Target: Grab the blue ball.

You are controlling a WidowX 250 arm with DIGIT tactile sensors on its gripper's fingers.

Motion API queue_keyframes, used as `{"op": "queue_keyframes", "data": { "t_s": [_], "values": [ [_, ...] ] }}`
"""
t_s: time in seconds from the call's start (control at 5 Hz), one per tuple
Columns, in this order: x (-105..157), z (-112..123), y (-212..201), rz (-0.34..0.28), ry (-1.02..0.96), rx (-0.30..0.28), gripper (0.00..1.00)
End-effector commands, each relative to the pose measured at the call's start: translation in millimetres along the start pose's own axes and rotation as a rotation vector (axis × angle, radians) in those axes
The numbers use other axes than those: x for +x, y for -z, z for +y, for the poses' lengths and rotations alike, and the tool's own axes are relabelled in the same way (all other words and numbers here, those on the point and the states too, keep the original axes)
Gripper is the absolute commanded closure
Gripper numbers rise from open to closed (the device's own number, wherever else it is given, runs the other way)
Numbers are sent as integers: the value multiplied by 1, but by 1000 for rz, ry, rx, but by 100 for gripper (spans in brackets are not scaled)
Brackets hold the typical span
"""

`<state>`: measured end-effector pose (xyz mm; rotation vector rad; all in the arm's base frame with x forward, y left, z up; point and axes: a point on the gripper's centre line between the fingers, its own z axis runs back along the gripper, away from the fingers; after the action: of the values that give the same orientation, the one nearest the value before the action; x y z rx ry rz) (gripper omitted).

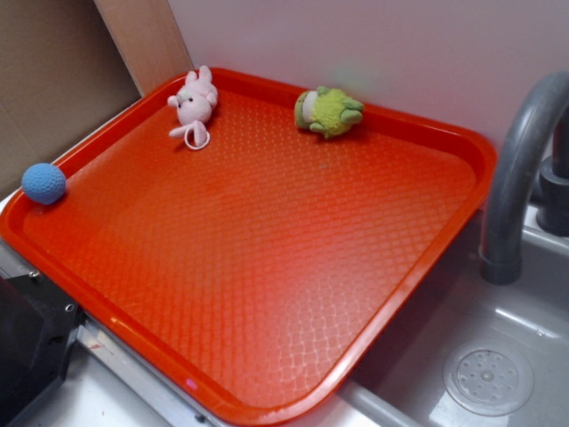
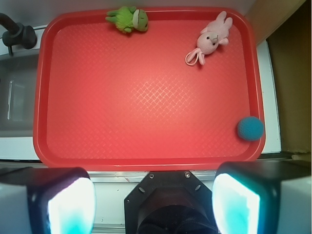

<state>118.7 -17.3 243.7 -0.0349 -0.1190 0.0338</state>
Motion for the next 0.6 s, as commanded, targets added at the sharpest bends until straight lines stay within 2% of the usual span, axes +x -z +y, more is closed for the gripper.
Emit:
{"op": "queue_keyframes", "data": {
  "t_s": [0.0,0.2,0.4],
  "values": [
    [0,0,0,0,0,0,0],
    [36,51,53,13,-242,87,0],
    [54,106,101,-7,-486,148,0]
  ]
}}
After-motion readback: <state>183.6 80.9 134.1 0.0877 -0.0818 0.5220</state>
